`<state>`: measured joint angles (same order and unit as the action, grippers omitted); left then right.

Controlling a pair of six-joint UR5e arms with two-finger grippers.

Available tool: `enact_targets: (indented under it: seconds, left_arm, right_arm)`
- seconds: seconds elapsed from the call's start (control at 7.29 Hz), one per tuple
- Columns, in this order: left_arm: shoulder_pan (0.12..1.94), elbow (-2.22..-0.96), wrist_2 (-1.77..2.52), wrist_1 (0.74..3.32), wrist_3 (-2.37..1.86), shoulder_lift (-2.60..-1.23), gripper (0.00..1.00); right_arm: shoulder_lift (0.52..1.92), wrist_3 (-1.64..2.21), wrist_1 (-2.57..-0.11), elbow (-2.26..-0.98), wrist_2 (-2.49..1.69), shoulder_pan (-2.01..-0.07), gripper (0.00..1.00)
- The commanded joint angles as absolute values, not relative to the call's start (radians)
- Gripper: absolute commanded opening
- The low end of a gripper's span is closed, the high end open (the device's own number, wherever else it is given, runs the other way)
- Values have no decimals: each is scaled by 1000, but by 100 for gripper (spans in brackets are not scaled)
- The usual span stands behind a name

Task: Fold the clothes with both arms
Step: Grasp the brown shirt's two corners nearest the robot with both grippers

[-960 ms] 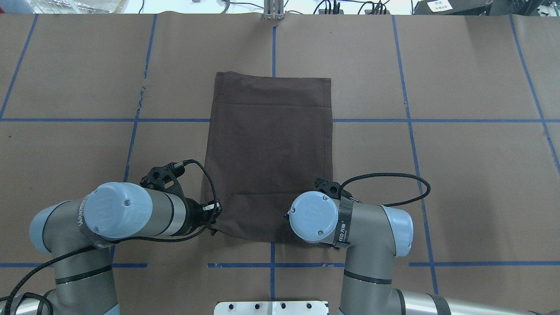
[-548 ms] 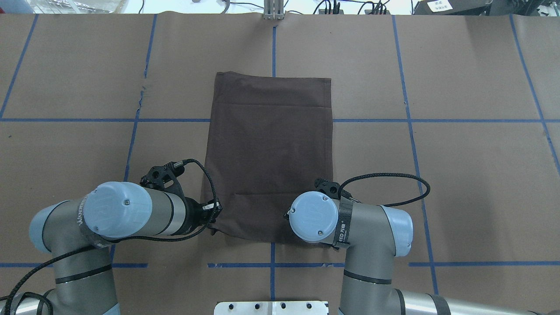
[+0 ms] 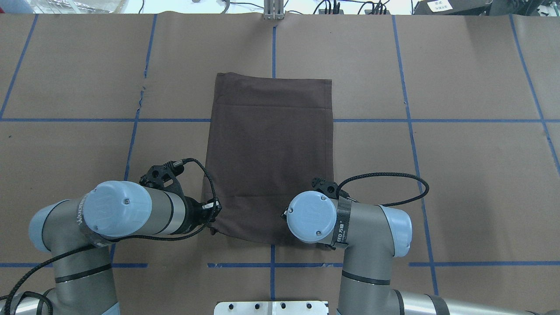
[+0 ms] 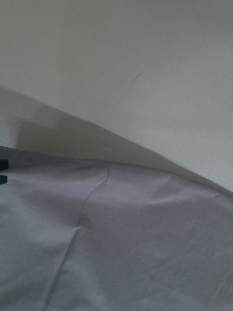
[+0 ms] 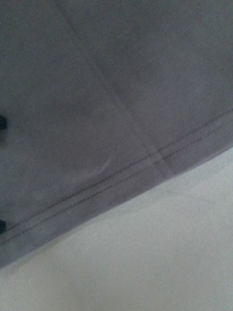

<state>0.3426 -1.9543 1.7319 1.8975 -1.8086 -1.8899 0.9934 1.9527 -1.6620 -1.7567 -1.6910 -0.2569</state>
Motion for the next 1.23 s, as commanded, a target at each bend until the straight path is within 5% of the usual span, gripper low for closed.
enact_targets:
  seconds: [0.0,0.27,0.55,1.1]
  left_arm:
    - [344,-1954,1732,1898,-1809,-1890,0]
    - [345,-1957,1732,1898,-1809,-1890,0]
    - [345,-1957,1732,1898,-1809,-1890,0]
    - [345,-1959,1732,1898,-1809,-1890,0]
  right_arm:
    - [986,1953,-1663,-1756,-1690,-259,38]
    - [983,1953,-1663,-1758,-1690,-264,34]
    - [971,1953,-1663,-1758,-1687,-267,17]
    - [956,1956,-1658,-1756,-1666,-268,0]
